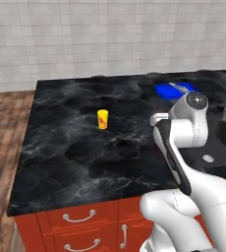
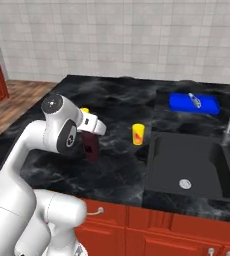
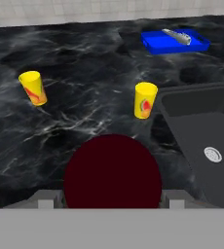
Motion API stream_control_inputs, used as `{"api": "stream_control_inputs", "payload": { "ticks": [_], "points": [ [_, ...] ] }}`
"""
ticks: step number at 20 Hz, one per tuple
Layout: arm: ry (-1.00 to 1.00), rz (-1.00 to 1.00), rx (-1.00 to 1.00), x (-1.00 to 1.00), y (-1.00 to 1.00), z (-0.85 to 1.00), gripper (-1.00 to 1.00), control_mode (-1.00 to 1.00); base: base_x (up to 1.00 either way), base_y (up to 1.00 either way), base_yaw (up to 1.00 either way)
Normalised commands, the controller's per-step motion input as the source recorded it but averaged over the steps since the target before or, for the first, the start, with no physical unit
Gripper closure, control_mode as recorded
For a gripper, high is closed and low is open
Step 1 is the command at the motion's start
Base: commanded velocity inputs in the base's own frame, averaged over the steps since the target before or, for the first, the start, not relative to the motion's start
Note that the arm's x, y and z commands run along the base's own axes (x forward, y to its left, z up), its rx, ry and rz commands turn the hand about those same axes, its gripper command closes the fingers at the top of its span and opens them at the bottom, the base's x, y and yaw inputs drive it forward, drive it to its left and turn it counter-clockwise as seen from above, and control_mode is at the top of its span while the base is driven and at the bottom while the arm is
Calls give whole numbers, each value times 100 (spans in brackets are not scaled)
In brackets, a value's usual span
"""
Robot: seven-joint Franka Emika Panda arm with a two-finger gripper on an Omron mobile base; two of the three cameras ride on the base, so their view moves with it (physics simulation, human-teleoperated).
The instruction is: Place the drinks on the dining counter in a tight cluster.
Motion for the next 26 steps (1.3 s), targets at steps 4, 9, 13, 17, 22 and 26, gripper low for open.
{"api": "stream_control_inputs", "payload": {
  "ticks": [4,9,13,17,22,26],
  "points": [
    [0,0,0,0,0,0,100,100,52,-38,15],
    [0,0,0,0,0,0,100,100,38,-24,12],
    [0,0,0,0,0,0,100,100,3,-4,1],
    [0,0,0,0,0,0,100,100,0,0,0],
    [0,0,0,0,0,0,100,100,6,2,2],
    [0,5,1,39,9,0,100,-100,11,4,1]
  ]
}}
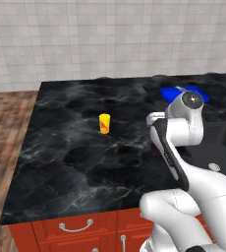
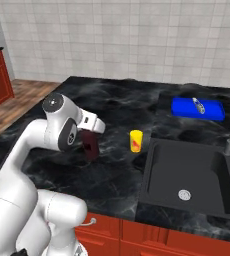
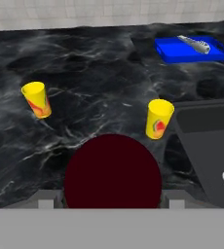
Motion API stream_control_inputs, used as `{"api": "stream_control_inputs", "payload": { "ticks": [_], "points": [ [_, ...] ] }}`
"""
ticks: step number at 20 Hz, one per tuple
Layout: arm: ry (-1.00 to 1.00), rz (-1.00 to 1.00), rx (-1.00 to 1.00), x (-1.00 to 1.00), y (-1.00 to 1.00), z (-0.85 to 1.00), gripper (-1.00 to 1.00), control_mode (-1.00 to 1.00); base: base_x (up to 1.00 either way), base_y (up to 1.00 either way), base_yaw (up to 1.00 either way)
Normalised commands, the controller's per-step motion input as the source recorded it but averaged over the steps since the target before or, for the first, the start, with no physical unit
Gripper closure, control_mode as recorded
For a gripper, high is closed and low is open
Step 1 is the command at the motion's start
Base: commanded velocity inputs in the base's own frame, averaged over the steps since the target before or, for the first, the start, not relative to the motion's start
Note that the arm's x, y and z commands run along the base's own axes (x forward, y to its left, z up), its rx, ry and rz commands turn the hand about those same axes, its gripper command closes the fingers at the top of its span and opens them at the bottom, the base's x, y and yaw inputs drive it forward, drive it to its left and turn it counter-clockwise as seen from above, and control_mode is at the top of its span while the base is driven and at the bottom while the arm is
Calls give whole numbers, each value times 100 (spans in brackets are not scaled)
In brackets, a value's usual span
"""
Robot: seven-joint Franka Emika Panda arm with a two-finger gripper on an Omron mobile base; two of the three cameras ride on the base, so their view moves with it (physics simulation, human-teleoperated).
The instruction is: Place the drinks on the dining counter in a tight cluster.
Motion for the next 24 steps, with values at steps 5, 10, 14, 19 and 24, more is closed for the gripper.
{"api": "stream_control_inputs", "payload": {
  "ticks": [5,10,14,19,24],
  "points": [
    [0,11,5,78,20,-3,100,-100,0,0,0],
    [0,15,6,92,19,-6,100,-100,0,0,0],
    [7,9,0,94,24,-17,100,-100,0,0,0],
    [13,5,0,84,27,-27,100,-100,0,0,0],
    [15,12,-1,65,13,-30,100,-100,0,0,0]
  ]
}}
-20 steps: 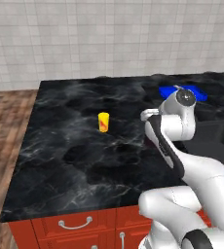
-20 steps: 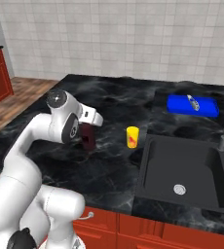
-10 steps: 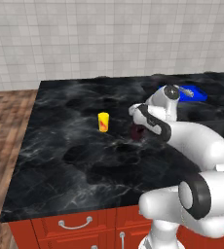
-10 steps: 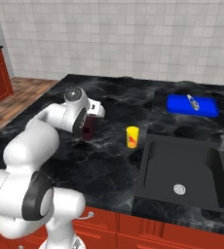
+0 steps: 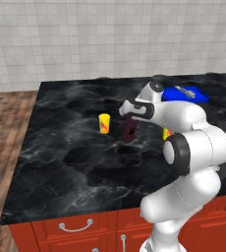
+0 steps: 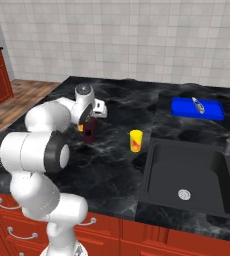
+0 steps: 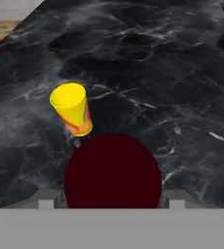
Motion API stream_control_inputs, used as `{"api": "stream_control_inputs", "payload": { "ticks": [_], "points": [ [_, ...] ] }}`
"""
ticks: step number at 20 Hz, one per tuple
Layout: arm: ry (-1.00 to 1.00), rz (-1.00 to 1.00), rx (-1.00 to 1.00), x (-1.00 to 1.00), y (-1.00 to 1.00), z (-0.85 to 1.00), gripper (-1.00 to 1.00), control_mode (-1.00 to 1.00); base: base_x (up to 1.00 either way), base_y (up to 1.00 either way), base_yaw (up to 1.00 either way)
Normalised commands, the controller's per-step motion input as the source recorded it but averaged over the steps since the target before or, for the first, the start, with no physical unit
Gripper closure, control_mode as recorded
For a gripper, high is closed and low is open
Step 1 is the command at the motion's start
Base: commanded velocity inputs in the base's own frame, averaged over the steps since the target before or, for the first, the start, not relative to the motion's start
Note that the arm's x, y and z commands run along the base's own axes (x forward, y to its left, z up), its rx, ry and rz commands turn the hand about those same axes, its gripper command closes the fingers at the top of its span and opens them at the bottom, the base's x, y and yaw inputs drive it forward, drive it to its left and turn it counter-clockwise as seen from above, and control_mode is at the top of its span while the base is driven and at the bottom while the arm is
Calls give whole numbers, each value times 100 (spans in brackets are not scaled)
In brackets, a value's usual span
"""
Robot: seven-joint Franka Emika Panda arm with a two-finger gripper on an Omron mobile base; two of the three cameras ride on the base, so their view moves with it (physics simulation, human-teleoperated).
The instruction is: Place the drinks on the dining counter in a tight cluster.
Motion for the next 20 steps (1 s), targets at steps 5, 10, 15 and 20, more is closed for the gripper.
{"api": "stream_control_inputs", "payload": {
  "ticks": [5,10,15,20],
  "points": [
    [0,11,-11,47,16,-34,100,-100,0,0,0],
    [-1,2,-12,45,14,-25,100,-100,0,0,0],
    [0,1,0,48,13,-14,100,-100,0,0,0],
    [0,2,0,34,10,-21,100,-100,0,0,0]
  ]
}}
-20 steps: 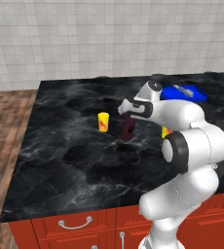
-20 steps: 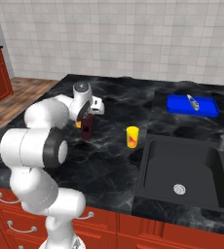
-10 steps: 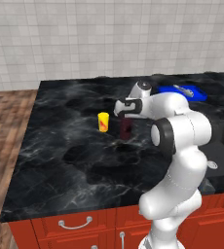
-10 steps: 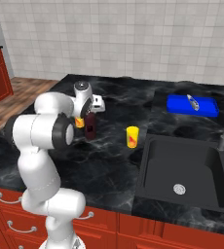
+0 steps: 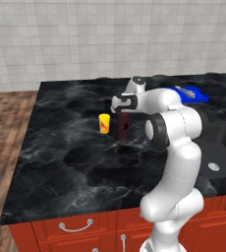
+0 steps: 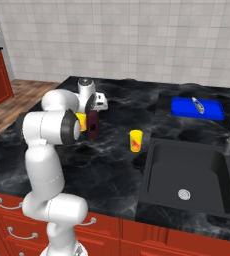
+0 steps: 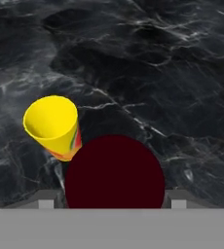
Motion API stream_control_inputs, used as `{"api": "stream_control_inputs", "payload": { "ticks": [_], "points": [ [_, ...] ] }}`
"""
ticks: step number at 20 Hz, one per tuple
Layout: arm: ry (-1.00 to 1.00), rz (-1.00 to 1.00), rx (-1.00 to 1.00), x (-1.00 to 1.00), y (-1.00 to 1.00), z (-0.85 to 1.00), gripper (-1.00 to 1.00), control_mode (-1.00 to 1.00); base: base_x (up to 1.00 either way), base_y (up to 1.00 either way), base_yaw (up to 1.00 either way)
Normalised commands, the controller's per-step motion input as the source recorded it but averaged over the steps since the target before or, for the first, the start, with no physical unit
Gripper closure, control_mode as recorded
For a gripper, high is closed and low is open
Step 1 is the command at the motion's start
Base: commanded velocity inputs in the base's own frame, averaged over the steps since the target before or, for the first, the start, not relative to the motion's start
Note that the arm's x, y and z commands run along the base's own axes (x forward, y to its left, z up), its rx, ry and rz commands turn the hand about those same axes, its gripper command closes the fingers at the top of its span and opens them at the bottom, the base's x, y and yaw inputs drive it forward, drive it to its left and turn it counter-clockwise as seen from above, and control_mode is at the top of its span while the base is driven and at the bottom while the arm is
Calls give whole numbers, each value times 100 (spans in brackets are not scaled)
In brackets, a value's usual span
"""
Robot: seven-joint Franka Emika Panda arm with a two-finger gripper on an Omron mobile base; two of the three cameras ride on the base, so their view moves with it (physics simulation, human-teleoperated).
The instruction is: Place the drinks on the dining counter in a tight cluster.
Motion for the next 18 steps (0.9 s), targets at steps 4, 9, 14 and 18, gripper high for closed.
{"api": "stream_control_inputs", "payload": {
  "ticks": [4,9,14,18],
  "points": [
    [0,1,0,6,2,-35,100,-100,0,0,0],
    [0,0,0,-4,3,-48,100,-100,0,0,0],
    [0,0,0,-12,0,-53,100,-100,0,0,0],
    [0,0,0,-24,0,-48,100,-100,0,0,0]
  ]
}}
